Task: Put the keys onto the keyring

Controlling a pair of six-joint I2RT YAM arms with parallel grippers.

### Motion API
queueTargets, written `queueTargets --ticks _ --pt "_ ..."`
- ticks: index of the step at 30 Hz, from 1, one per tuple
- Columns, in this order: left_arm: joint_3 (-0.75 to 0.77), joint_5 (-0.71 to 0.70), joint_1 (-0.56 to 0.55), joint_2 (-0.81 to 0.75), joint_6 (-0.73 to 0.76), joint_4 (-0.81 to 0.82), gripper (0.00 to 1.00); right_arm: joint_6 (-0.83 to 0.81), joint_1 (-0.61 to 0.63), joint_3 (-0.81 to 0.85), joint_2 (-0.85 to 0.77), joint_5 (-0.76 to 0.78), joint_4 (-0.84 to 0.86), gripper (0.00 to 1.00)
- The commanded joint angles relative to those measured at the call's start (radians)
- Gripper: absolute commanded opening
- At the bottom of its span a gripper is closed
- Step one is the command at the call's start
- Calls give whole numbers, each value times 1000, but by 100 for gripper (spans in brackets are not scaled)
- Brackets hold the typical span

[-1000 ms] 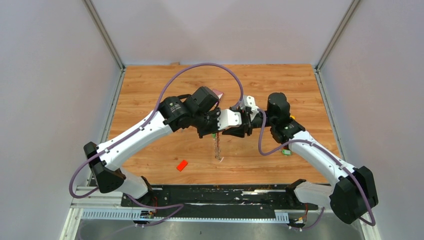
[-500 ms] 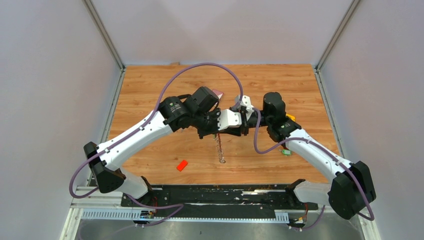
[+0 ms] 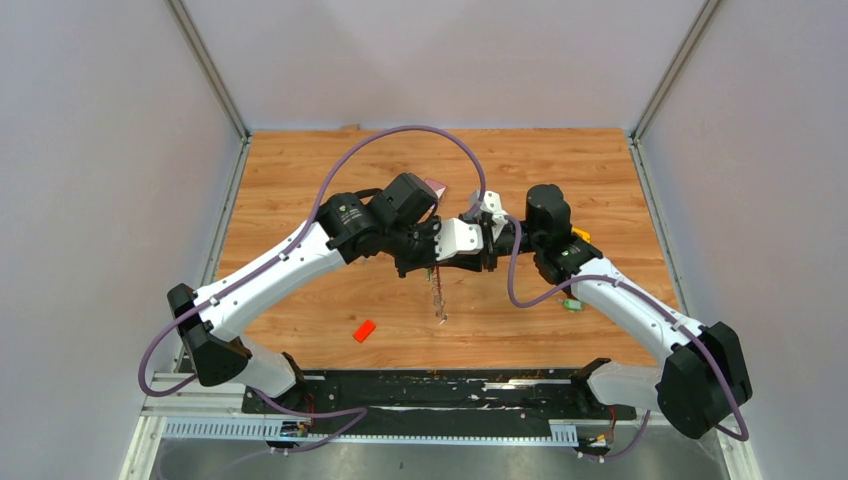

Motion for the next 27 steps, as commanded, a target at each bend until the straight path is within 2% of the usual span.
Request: queueTargets --ticks 1,8,19,27 --pt "-4 27 1 -12 -38 69 0 -8 16 29 12 8 18 16" --pt "-43 29 7 -49 -41 106 0 13 10 10 0 4 45 17" --pt "-69 54 23 -72 -42 127 0 97 -33 -17 -30 -44 140 27" --pt "-81 86 33 -96 -51 146 0 107 -41 -24 -21 -56 158 28"
